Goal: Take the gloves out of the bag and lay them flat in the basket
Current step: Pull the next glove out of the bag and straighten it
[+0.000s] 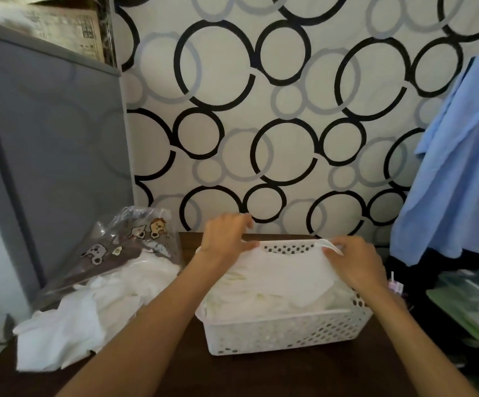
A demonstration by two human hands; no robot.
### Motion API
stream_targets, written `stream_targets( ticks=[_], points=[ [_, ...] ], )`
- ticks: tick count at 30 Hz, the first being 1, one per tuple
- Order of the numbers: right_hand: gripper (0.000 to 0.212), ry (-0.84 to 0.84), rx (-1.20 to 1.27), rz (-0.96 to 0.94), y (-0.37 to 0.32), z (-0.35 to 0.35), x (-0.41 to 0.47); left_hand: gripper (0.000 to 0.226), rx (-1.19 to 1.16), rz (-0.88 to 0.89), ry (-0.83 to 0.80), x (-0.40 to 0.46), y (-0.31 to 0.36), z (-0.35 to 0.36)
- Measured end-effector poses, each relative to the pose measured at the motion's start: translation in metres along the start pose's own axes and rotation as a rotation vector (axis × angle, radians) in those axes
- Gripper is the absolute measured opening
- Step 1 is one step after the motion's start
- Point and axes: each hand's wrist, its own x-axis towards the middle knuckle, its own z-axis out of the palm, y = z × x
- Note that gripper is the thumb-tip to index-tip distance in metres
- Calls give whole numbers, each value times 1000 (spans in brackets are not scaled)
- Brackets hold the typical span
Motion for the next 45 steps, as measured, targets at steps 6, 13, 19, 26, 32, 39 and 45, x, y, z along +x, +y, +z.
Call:
stream_targets(
  ticks=[6,13,19,26,32,39,45],
  points=[
    [37,42,89,-88,8,1,12,44,-224,258,-234,-16,-1,2],
    [9,62,-57,31,5,6,23,98,0,140,-808,-37,5,1],
    [34,-126,15,-235,3,0,18,104,65,136,-817,-38,3,9],
    [52,-506,-287,-217,5,11,8,93,-235,46,-612,-47,7,-15],
    [20,-153,-83,-367,-53,-4,-10,35,-232,-188,-201,-115,-89,-85],
    [18,-467,-7,-582,-169,43,-99,77,129,-461,-574,-183,-184,-102],
    [69,-844,-327,-362,-211,103,-154,84,19,-357,-325,-197,-213,-59]
  ],
)
